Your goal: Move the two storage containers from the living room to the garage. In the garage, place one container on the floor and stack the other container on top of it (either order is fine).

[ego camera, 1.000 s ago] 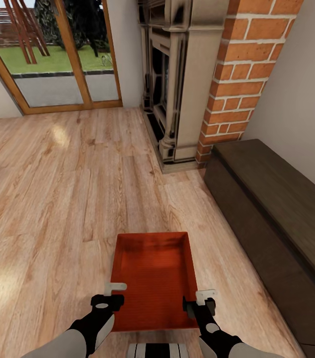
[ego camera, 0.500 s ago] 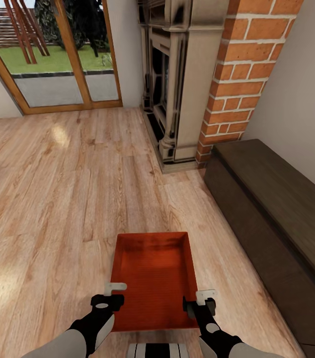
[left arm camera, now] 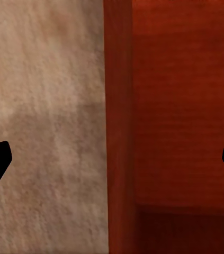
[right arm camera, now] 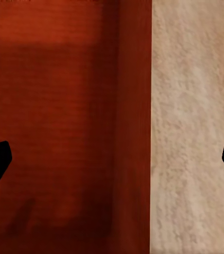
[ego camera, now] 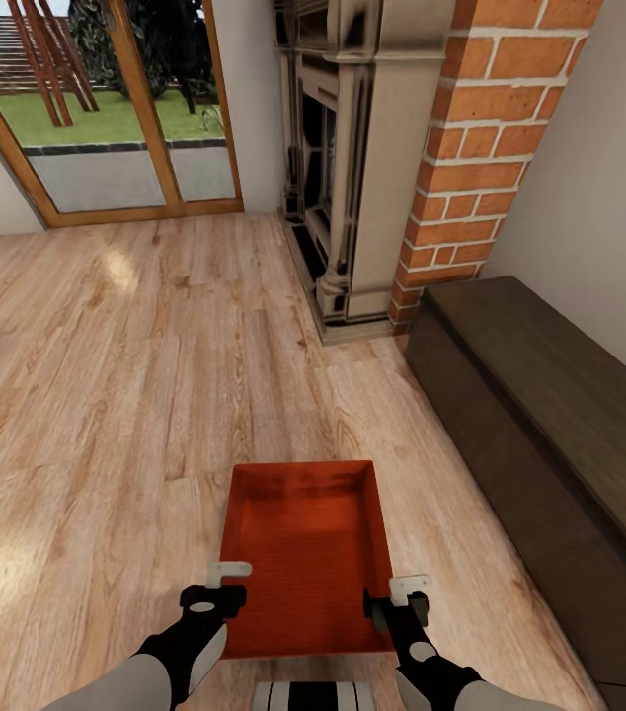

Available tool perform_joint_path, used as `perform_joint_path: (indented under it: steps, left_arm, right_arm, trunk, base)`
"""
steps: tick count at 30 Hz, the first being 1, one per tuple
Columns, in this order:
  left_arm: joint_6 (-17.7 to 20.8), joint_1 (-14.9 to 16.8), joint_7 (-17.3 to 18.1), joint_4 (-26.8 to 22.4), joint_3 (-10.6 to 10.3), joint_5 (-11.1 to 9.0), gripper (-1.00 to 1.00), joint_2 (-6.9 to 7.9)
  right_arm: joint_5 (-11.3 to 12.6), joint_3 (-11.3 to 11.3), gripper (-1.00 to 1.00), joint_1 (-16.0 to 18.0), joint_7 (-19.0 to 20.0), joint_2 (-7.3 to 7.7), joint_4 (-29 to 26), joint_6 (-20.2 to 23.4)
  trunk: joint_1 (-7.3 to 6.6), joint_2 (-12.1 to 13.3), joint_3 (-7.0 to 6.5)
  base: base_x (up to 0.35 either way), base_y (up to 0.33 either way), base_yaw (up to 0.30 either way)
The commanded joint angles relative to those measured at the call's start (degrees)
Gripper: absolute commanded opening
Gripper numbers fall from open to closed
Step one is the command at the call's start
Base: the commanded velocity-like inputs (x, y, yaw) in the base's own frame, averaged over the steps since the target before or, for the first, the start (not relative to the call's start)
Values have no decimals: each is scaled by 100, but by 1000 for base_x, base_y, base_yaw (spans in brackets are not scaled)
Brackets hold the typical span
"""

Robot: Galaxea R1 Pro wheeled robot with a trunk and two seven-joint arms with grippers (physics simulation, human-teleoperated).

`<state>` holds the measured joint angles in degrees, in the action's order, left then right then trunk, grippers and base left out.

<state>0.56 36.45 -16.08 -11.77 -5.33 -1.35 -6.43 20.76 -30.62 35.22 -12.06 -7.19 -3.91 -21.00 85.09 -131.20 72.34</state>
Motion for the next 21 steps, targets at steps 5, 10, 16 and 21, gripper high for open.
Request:
perform_joint_path:
  steps: [5, 10, 16, 21]
  left_arm:
    - [6, 2, -35, 6, -48, -15, 100, -5]
    - [6, 2, -35, 13, -52, -15, 100, -7]
    - [6, 2, -35, 9, -55, -15, 100, -7]
    - [6, 2, -37, 9, -52, -15, 100, -7]
  right_arm:
    - [42, -49, 100, 3, -23, -4, 4, -17]
    - [42, -49, 100, 3, -24, -7, 4, -18]
    - [43, -49, 100, 3, -24, -4, 4, -18]
    - [42, -49, 100, 3, -24, -9, 4, -18]
  trunk:
    - [-1, -1, 4]
    - [-1, -1, 4]
    - [-1, -1, 4]
    - [-1, -1, 4]
  base:
    - [0, 0, 0]
    - [0, 0, 0]
    - [0, 0, 0]
    - [0, 0, 0]
